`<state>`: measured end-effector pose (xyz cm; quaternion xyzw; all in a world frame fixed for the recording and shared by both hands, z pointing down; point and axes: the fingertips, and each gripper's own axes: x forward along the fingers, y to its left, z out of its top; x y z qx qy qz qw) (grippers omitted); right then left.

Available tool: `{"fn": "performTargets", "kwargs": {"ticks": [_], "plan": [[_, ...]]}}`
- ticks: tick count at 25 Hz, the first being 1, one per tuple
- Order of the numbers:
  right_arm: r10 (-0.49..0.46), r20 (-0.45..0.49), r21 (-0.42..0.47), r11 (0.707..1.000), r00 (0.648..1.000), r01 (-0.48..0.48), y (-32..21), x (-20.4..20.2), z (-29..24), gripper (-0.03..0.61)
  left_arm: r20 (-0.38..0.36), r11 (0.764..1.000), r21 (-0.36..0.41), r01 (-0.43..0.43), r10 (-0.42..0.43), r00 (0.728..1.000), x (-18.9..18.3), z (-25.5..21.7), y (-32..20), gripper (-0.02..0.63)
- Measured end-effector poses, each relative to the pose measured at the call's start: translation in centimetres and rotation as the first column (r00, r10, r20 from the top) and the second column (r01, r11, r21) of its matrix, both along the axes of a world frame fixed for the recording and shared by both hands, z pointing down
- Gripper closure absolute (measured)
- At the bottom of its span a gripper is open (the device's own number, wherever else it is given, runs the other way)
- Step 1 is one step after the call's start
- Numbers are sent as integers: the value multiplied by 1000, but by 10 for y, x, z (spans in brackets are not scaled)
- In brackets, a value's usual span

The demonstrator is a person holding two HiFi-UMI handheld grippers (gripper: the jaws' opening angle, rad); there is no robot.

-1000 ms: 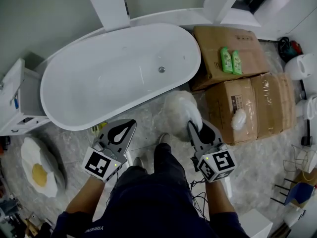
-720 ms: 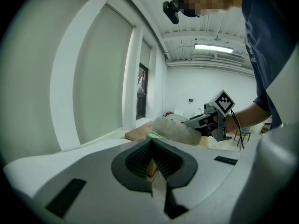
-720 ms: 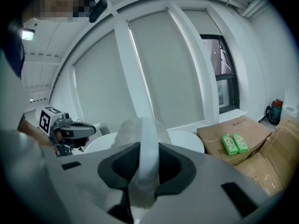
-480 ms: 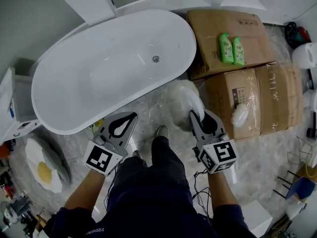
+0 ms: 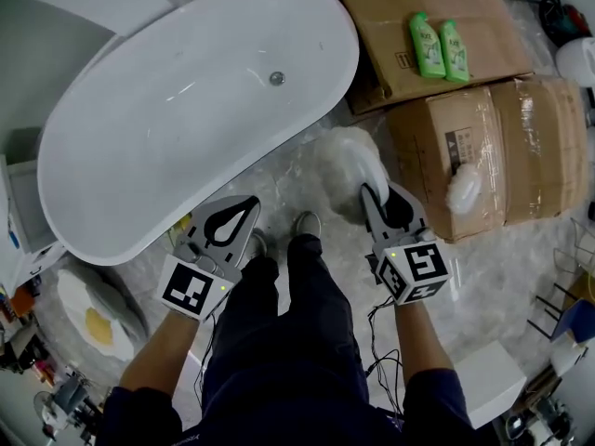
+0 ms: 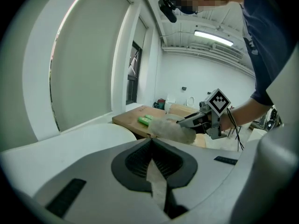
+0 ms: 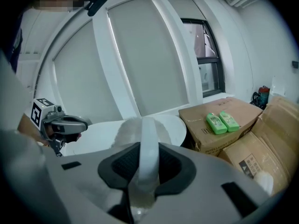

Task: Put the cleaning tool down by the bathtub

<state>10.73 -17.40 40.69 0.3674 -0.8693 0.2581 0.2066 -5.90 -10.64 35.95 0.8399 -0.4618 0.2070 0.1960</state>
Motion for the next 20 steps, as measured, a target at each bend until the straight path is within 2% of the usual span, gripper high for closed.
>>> {"fn": "performTargets", "kwargs": {"ticks": [7, 14, 20], "plan": [[53, -48, -52, 997, 997, -56, 1, -1, 84, 483, -30, 998, -54, -32, 31, 999, 14, 75, -4, 584], [44, -97, -69, 996, 994, -51, 9, -14, 194, 483, -65, 989, -119, -82, 75, 995, 30, 178, 8, 584], [37, -130, -99, 994, 991, -50, 20, -20, 313, 483, -28, 978, -146, -150, 148, 989, 32, 274, 21, 584]]}}
